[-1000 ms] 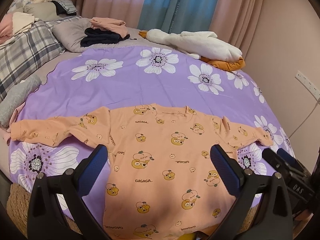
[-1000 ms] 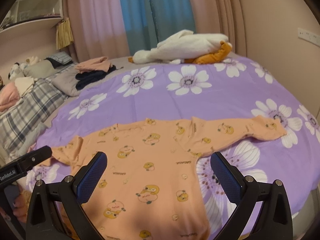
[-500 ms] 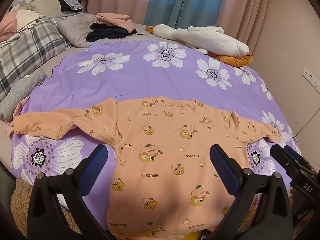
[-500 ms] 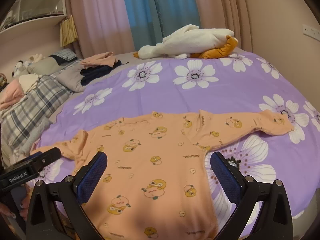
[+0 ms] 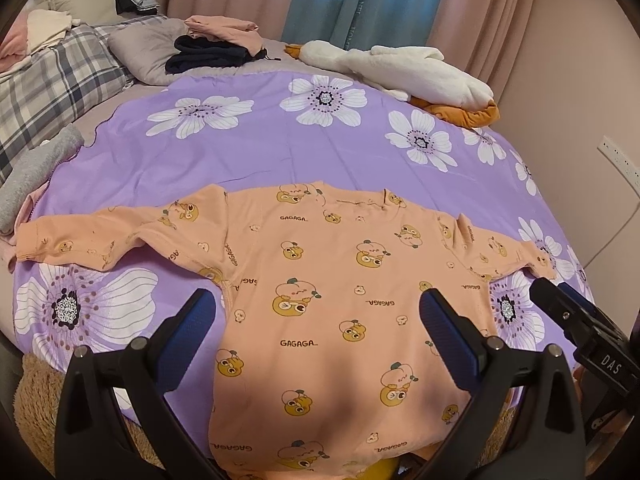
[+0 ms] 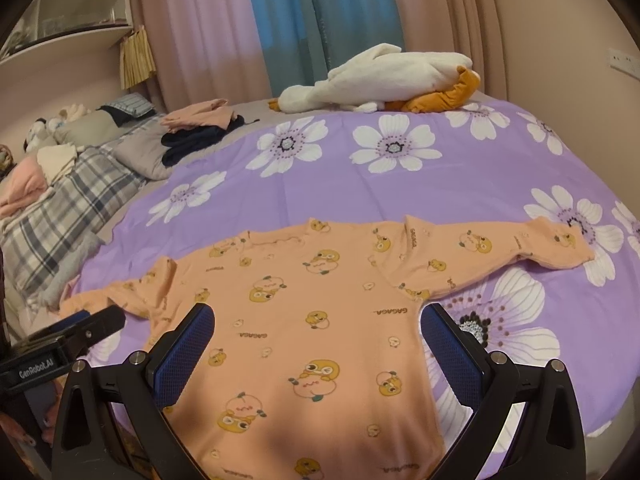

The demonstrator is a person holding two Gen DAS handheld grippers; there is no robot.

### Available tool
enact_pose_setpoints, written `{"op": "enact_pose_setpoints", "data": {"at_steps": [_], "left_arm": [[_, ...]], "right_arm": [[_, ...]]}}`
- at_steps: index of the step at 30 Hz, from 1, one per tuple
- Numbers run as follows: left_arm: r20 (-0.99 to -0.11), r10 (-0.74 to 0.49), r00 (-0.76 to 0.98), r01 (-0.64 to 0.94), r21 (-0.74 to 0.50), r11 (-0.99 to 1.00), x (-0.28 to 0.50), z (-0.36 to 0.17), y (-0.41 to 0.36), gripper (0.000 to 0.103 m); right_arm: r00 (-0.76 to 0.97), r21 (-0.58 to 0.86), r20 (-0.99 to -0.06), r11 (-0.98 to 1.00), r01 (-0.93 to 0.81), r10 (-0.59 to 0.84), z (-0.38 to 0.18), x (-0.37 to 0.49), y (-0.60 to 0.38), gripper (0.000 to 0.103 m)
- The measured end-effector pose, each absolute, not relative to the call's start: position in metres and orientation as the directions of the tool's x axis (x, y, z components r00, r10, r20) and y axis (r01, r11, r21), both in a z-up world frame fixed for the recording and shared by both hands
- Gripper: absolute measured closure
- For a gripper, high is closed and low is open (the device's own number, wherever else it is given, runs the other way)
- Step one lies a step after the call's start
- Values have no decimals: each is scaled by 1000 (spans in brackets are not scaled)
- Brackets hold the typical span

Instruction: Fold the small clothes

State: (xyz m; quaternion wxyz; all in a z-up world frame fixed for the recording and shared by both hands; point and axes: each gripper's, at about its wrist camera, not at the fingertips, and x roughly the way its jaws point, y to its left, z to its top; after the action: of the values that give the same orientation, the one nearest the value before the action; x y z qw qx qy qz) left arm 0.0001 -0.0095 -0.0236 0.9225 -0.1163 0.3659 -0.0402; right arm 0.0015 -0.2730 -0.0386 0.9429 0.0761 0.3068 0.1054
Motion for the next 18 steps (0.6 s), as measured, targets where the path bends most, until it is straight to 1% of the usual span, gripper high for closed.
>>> {"op": "enact_pose_setpoints", "data": {"at_steps": [6,11,18], "left_arm": [[-657,-164,736,-6,-248,969,-3,-22,-10,1],[-668,-127,733,-37,-225,974,-2,-24,-6,1],[-660,-157,735,-33,-266,963,-3,-22,-1,1]], "right_arm": [[789,210,-560,964,-160,253,-38,4,-270,1],[785,204,-569,966,-156,247,-40,5,-270,1],[784,188,-570,968,-164,244,-38,5,-265,1]]}}
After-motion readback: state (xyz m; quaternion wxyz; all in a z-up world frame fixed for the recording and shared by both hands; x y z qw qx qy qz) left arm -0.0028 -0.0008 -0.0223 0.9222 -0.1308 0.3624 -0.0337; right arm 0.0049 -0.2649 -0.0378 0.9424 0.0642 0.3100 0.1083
